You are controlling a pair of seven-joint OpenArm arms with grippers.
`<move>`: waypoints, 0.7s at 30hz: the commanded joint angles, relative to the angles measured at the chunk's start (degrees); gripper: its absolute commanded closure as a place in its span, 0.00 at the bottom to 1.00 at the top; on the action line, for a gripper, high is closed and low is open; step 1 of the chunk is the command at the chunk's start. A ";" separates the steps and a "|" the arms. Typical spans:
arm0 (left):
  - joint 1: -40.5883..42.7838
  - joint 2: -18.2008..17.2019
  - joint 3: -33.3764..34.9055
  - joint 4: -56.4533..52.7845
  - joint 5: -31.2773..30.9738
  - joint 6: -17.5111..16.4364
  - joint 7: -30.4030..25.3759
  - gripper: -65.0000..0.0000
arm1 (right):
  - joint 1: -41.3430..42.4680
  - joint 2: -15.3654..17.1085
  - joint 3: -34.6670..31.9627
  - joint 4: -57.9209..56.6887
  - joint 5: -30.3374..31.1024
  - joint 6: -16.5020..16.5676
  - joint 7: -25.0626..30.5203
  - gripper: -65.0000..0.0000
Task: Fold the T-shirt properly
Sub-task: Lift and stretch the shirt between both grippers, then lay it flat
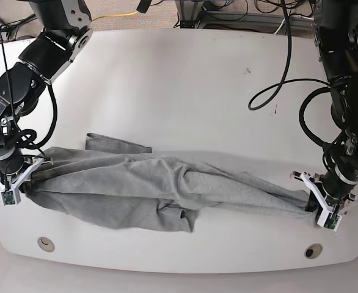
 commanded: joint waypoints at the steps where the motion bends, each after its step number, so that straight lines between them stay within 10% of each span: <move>1: 1.88 -0.75 -0.38 1.24 -0.05 0.13 -1.44 1.00 | -1.14 0.97 0.29 0.95 0.25 -0.10 1.04 1.00; 21: 34.32 -0.66 -9.88 1.33 0.04 -4.89 -1.52 1.00 | -17.40 0.80 0.64 0.87 0.25 -0.10 1.13 1.00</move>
